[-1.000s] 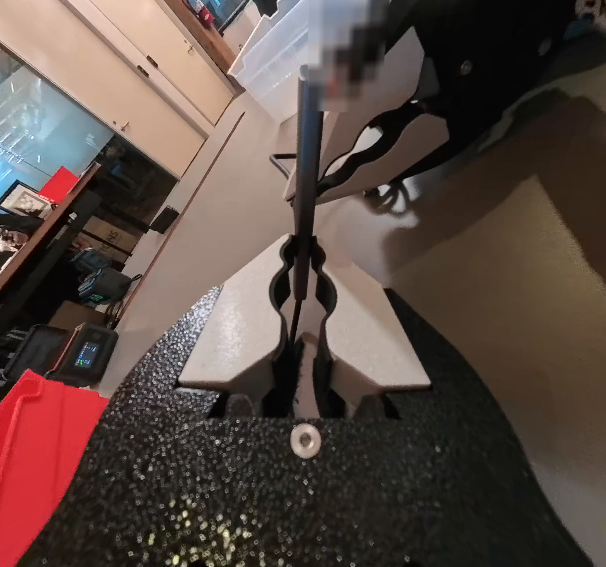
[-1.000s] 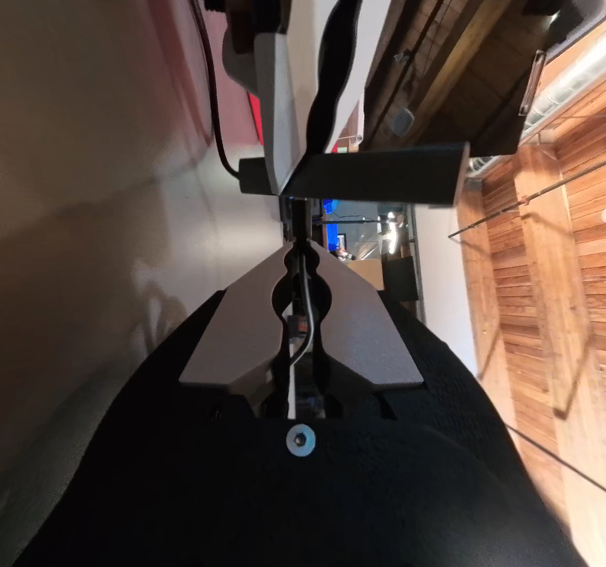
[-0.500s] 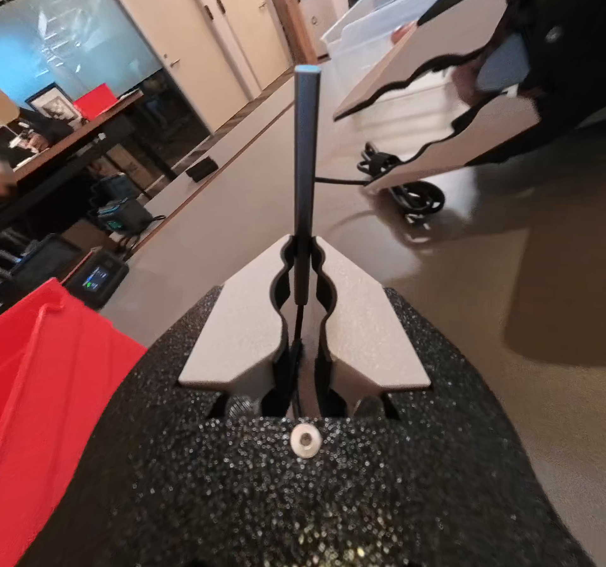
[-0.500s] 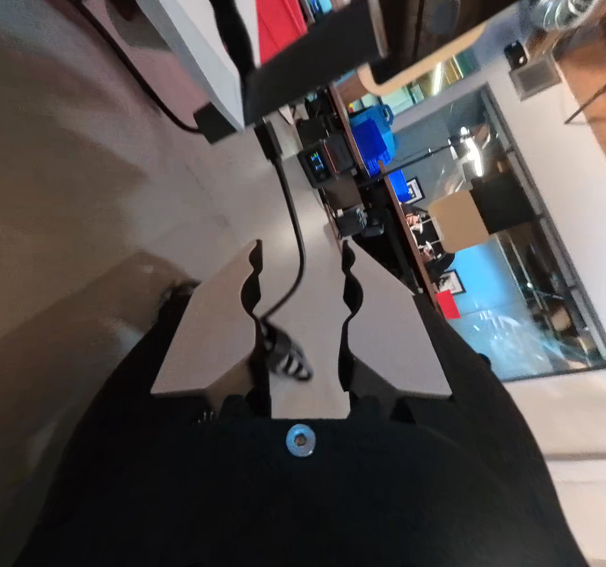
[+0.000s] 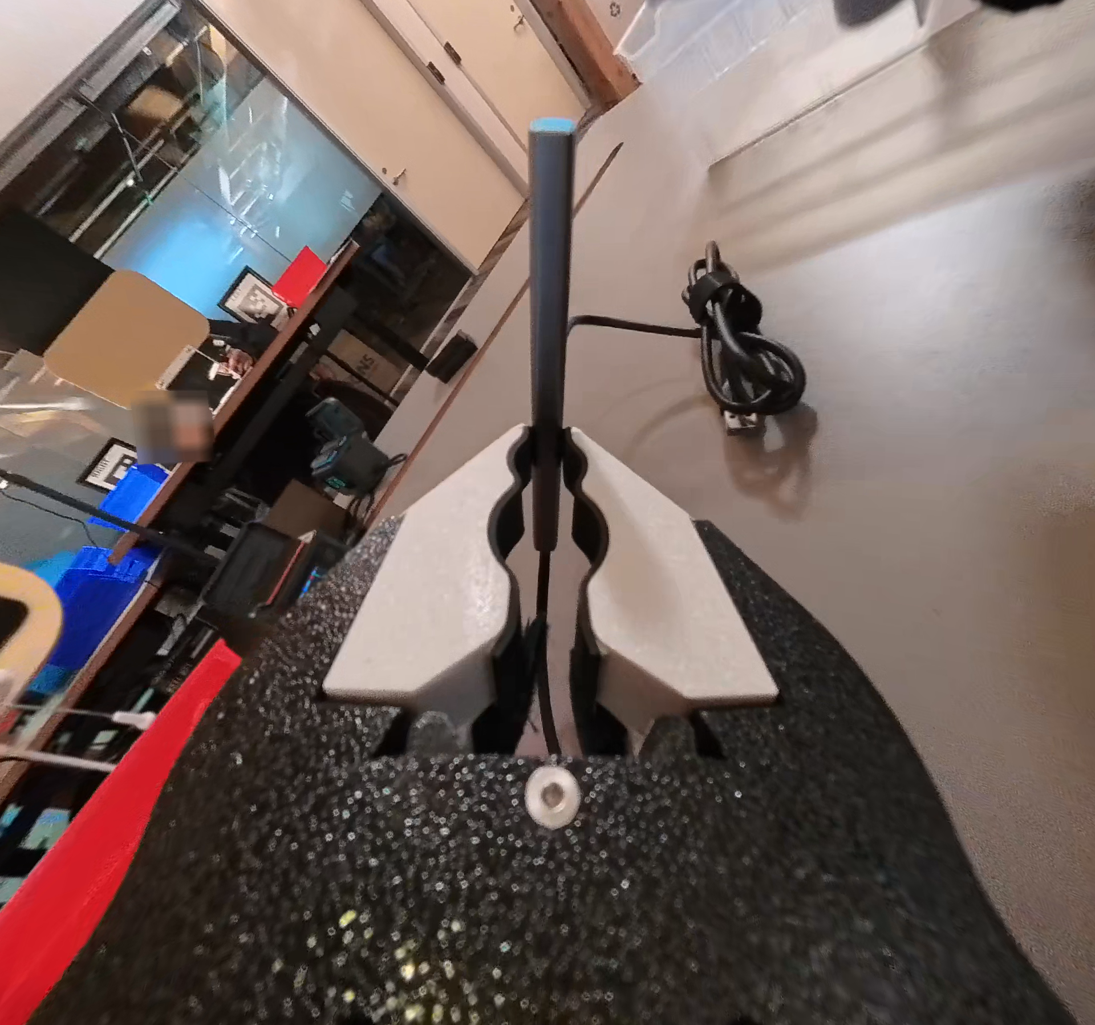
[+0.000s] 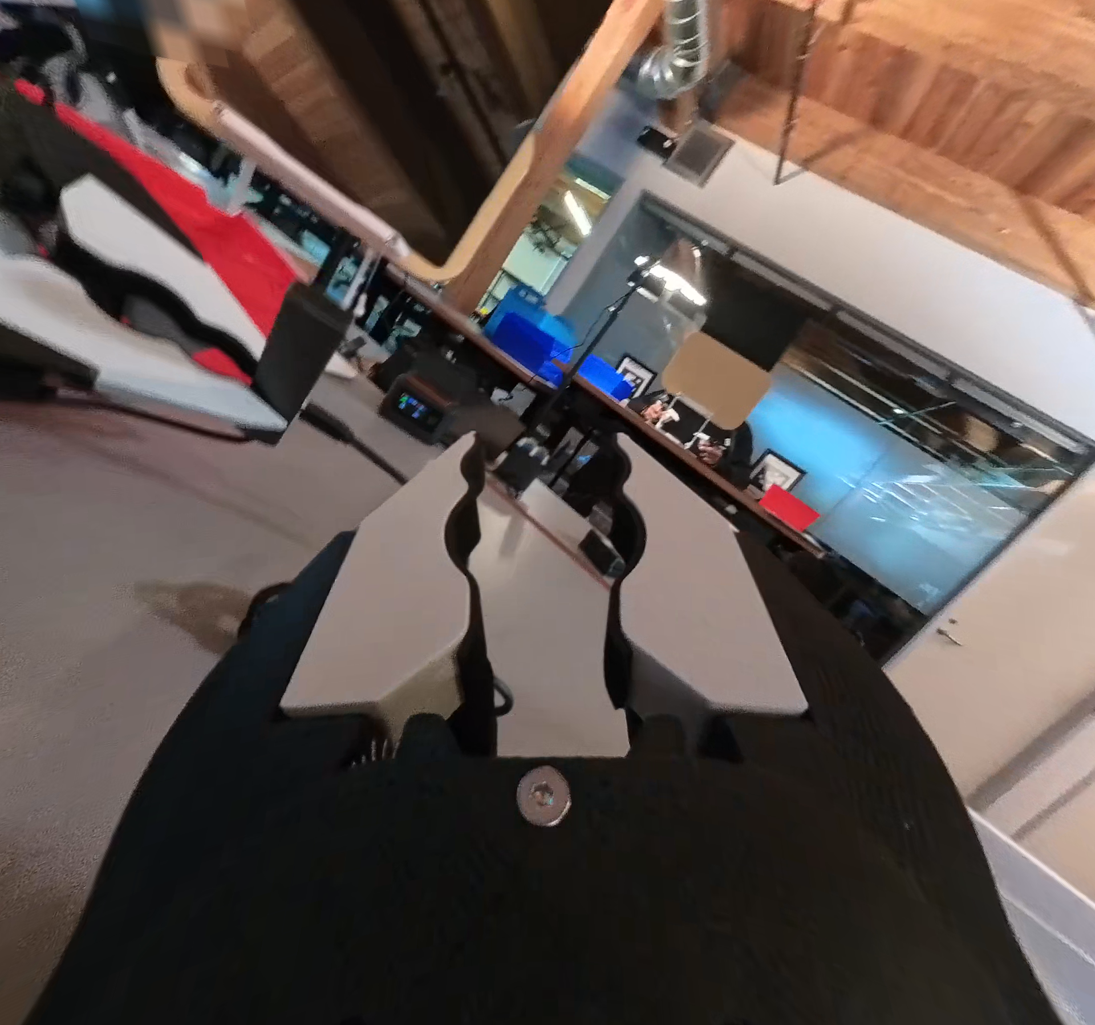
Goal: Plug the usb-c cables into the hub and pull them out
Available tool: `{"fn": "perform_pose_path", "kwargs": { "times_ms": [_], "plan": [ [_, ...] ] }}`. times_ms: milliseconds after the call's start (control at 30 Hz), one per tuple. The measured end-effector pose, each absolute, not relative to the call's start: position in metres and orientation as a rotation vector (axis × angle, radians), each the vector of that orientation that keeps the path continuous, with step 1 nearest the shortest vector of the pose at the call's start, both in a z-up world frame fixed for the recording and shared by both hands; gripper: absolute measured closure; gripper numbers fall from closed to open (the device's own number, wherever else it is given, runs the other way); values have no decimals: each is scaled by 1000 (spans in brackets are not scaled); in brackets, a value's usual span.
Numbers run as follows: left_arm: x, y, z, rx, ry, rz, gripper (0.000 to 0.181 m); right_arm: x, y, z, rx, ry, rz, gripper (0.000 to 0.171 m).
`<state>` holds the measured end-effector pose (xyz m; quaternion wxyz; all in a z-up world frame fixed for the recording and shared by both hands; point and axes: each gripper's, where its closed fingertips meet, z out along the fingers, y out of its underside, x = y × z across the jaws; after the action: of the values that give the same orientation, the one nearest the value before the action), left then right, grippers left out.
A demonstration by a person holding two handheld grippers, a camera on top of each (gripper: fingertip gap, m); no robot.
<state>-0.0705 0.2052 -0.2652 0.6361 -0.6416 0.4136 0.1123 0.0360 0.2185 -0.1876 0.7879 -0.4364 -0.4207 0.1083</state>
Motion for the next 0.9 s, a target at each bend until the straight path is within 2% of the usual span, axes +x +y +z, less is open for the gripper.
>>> {"fn": "perform_pose_path", "kwargs": {
  "times_ms": [200, 300, 367, 467, 633, 767, 833, 900],
  "plan": [
    [-57, 222, -268, -1412, 996, 304, 174, 11, 199, -127, -928, -900, 395, 141],
    [-55, 222, -274, -1410, 1051, 320, 173, -17, 191, -112, -951, -981, 421, 140],
    [-55, 220, -286, -1442, 1114, 332, 173, -26, 191, -111, -945, -985, 390, 137],
    [-56, 218, -299, -1473, 1190, 376, 172, -25, 198, -121, -942, -930, 344, 140],
    [-49, 202, -315, -1584, 1262, 338, 159, 6, 224, -159, -1033, -775, 322, 140],
    [-36, 183, -320, -1726, 1260, 191, 116, 31, 240, -175, -1074, -700, 291, 142],
    [-33, 172, -318, -1831, 1207, 70, 83, 35, 244, -182, -1065, -698, 242, 143],
    [-36, 158, -320, -1970, 1155, -39, 68, 35, 247, -190, -1074, -702, 207, 145]
  ]
}}
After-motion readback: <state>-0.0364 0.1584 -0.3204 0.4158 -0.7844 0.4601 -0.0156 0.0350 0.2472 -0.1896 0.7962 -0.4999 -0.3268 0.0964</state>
